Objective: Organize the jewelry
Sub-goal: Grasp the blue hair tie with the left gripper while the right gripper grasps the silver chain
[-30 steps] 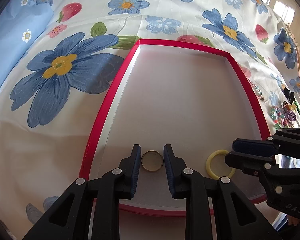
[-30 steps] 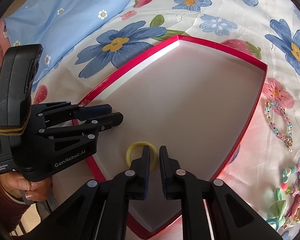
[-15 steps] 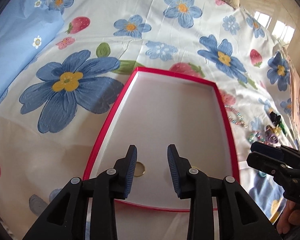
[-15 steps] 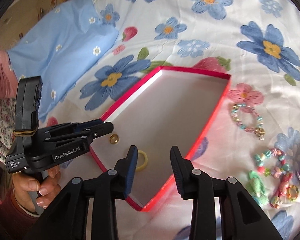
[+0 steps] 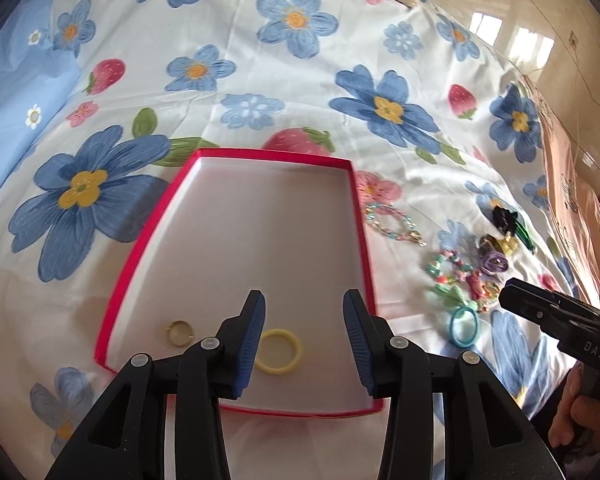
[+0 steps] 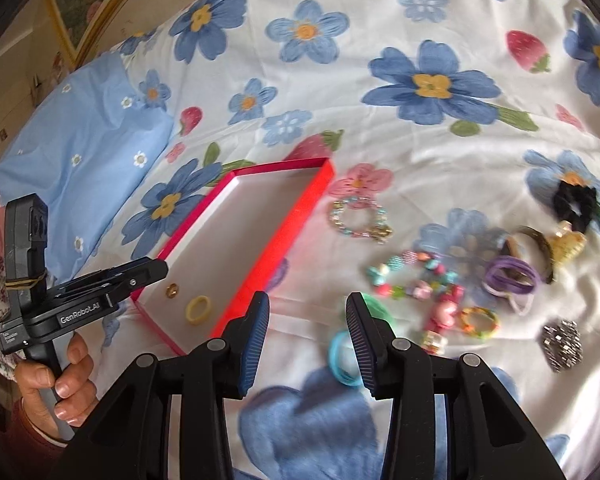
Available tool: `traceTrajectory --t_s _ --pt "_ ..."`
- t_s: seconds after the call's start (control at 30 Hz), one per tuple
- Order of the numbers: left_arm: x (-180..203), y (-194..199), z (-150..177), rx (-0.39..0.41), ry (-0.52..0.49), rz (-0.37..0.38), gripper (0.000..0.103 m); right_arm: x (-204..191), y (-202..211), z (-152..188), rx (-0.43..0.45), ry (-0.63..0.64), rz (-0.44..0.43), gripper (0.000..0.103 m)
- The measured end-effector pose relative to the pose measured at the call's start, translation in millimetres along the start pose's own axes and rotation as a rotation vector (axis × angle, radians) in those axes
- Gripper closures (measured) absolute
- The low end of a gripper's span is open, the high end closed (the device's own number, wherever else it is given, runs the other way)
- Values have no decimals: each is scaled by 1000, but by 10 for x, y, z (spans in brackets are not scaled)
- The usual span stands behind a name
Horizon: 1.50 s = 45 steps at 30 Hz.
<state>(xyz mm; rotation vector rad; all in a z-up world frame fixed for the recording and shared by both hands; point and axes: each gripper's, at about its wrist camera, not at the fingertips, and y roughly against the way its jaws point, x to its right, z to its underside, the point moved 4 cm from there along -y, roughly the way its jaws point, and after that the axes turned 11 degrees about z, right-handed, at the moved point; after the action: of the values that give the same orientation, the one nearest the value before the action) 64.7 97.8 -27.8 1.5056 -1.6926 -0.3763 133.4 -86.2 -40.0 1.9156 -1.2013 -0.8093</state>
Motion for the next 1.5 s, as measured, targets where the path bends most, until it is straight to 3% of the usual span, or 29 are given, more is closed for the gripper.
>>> traceTrajectory --t_s 0.7,0.87,1.07,1.17,1.3,1.33,1.4,1.47,1.5 --pt "885 -575 32 -142 -139 123 48 1333 336 326 20 -218 209 58" --pt "1041 -781 81 -185 -162 141 35 1528 253 355 -13 -243 256 58" --pt "1090 -1067 123 -222 -153 141 29 1604 52 362 -46 -215 296 40" --pt "1098 -1207 147 -235 -162 131 33 1585 -83 360 -66 -174 323 40" --pt "1104 -1327 187 -248 -177 118 61 1553 -214 389 -73 -118 367 43" --pt "1103 -1339 187 -246 -183 114 73 1538 -219 398 -64 -104 380 46" --pt "1091 -1348 178 -242 -181 115 87 1551 -216 401 -58 -92 402 67" --pt "1067 -1329 174 -237 -171 121 92 1582 -204 398 -55 -99 397 83" --pt "1055 -1315 172 -234 -168 123 97 1592 -193 401 -54 -98 399 85"
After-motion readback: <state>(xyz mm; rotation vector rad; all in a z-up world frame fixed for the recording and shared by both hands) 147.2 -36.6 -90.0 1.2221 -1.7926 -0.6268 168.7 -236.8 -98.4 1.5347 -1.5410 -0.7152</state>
